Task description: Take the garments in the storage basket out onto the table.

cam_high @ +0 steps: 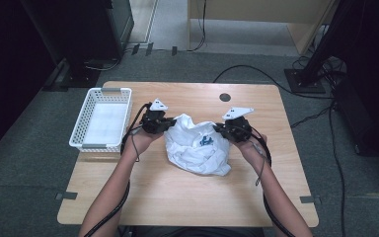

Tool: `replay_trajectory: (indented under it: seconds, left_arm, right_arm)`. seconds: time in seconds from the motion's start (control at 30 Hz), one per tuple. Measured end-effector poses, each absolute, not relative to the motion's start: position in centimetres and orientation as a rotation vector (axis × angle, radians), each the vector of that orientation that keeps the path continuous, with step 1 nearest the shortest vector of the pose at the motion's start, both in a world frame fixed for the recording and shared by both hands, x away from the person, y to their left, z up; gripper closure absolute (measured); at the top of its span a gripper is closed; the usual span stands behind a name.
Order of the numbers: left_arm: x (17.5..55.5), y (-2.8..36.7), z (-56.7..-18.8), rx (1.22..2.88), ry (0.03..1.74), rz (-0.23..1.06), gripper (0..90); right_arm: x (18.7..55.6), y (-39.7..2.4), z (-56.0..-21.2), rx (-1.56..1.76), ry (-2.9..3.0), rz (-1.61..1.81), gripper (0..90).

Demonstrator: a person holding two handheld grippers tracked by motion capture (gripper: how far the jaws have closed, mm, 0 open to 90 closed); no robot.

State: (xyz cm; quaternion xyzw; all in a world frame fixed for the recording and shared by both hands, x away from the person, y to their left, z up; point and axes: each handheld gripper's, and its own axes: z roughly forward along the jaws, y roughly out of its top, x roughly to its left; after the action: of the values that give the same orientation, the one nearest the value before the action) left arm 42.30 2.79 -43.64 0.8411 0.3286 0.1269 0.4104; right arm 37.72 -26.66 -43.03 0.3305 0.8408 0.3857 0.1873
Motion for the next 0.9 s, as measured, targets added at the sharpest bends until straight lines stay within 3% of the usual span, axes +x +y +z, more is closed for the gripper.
replay_trajectory:
  seconds: [0.47,0.7,0.8,0.9]
  left_arm:
    - [44.3,3.8,-48.5,2.150,0.995,0.270,87.5]
    - [44.4,4.4,-49.3,2.138,1.040,0.272,86.9]
    - [44.2,4.3,-49.1,2.128,1.023,0.276,81.9]
    - [43.8,4.1,-48.8,2.114,1.015,0.284,71.4]
  right_arm:
    - [40.3,-28.8,-47.3,1.066,2.314,0.943,79.8]
    - [39.9,-29.8,-48.2,1.110,2.343,0.936,69.1]
    - [39.3,-30.1,-48.4,1.116,2.350,0.939,66.8]
    - [38.6,-30.7,-48.7,1.120,2.354,0.940,65.5]
